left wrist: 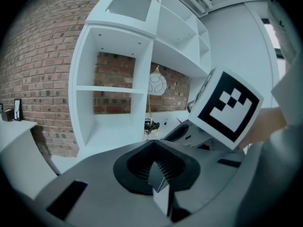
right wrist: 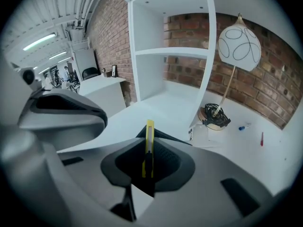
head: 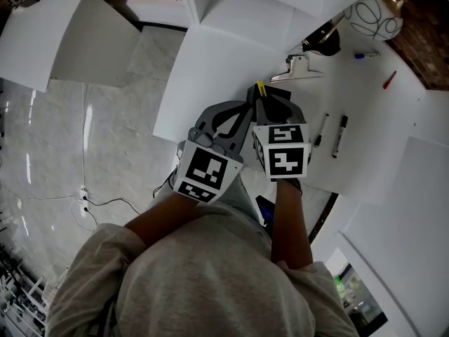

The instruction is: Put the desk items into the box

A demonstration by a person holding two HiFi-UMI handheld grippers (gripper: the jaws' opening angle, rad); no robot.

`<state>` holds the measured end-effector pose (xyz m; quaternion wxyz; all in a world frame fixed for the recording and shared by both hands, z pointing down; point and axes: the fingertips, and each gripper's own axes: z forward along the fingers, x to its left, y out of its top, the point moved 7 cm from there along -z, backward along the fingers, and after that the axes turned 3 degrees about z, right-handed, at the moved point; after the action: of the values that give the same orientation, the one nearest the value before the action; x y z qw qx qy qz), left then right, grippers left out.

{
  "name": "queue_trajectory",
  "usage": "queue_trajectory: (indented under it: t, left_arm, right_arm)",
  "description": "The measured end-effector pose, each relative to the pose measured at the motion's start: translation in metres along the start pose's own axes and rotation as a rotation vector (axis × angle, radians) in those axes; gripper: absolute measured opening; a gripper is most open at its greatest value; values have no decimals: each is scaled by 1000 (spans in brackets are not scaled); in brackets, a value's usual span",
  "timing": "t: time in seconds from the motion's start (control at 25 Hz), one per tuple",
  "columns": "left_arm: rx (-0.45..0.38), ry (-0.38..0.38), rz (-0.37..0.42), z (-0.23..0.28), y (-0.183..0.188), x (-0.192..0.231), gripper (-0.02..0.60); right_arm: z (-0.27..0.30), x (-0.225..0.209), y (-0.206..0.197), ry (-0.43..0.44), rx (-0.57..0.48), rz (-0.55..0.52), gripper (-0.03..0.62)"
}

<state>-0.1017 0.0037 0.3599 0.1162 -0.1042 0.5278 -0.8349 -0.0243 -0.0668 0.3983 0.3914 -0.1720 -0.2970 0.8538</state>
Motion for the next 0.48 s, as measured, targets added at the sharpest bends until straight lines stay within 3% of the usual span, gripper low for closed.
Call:
queue_trajectory:
  t: [0.24, 0.48]
  left_arm:
    - [69, -22, -17, 13, -12, 5, 9]
    - [70, -21, -25, 16, -11, 6, 9]
  right_arm:
    - [9, -1, 1, 21, 92, -25, 61]
    - [11, 1, 0, 22, 122, -48, 61]
